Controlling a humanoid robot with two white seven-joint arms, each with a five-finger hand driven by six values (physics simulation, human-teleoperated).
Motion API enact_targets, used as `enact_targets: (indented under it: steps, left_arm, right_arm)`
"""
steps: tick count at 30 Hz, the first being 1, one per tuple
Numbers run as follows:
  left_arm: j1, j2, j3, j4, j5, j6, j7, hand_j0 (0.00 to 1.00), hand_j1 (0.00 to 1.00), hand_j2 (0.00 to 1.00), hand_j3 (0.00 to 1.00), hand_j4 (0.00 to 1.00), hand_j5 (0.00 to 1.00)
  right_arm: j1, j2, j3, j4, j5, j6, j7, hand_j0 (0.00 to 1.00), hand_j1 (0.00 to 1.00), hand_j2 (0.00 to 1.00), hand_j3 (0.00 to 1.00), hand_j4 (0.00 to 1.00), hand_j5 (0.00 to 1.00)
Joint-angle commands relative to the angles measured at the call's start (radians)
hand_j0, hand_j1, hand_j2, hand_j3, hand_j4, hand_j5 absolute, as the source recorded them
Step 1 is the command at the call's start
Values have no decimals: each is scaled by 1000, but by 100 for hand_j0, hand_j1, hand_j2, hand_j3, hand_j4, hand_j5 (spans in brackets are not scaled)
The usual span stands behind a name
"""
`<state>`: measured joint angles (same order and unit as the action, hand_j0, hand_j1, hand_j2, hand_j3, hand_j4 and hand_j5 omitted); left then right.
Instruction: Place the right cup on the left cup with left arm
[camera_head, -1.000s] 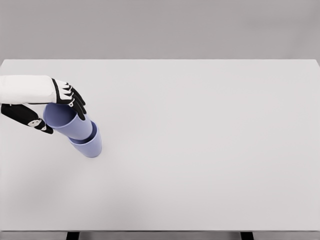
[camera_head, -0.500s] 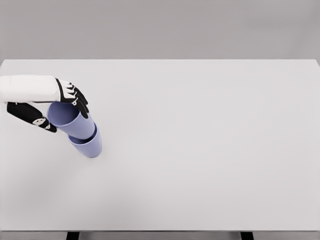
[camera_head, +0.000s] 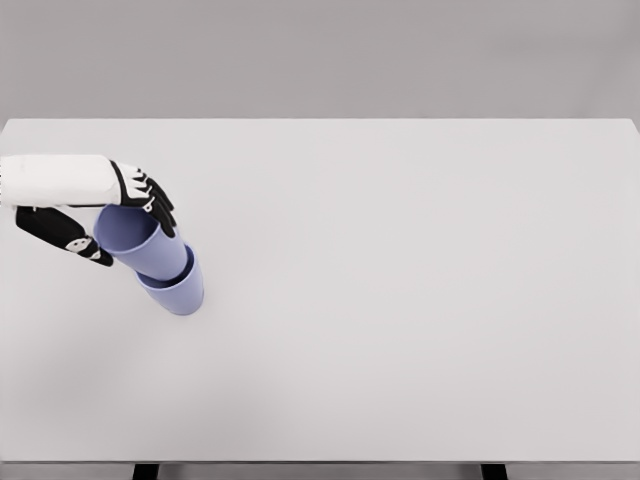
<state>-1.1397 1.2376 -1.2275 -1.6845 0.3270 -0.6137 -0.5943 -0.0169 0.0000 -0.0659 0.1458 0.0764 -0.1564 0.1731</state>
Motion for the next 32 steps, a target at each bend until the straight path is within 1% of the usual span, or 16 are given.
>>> enact_targets:
  steps: [1,9,10,11,12,13,15,17,23,25,29,32]
  left_arm:
    - [0,-1,2,11,-3,3,2,69,69,69,69,69,69]
    - [6,-9,3,9,-6,3,2,69,69,69,69,69,69]
    - [6,-9,3,9,-6,3,2,71,71,71,71,71,71]
    - [11,-9,5,9,-6,3,2,73,73,73,73,73,73]
    - [11,-9,5,9,-11,3,2,78,78,78,78,78,78]
    - [12,-9,10,9,-16,3,2,79,79,79,79,79,79]
    - [12,-7,13,9,-17,3,5,89,89,89,89,89,89]
    - [12,-7,14,9,-19,3,5,94,94,94,94,94,94]
    - [12,-6,14,11,-19,3,5,96,96,96,96,96,96]
    - [11,2,19,8,-11,3,5,100,100,100,100,100,100]
    - [9,13,57,-3,12,3,1,100,100,100,100,100,100]
    - [9,11,65,-6,37,3,5,100,100,100,100,100,100]
  right_arm:
    - [0,0,0,0,0,0,0,100,100,100,100,100,100]
    - [0,0,0,0,0,0,0,100,100,100,100,100,100]
    - [0,0,0,0,0,0,0,100,100,100,100,100,100]
    - [0,0,0,0,0,0,0,100,100,100,100,100,100]
    - [0,0,0,0,0,0,0,100,100,100,100,100,100]
    - [0,0,0,0,0,0,0,100,100,100,100,100,100]
    - [0,0,0,0,0,0,0,100,100,100,100,100,100]
    - [0,0,0,0,0,0,0,100,100,100,100,100,100]
    - [0,0,0,0,0,0,0,100,100,100,100,100,100]
    - [0,0,0,0,0,0,0,100,100,100,100,100,100]
    - [0,0,0,0,0,0,0,100,100,100,100,100,100]
    - [0,0,0,0,0,0,0,100,100,100,100,100,100]
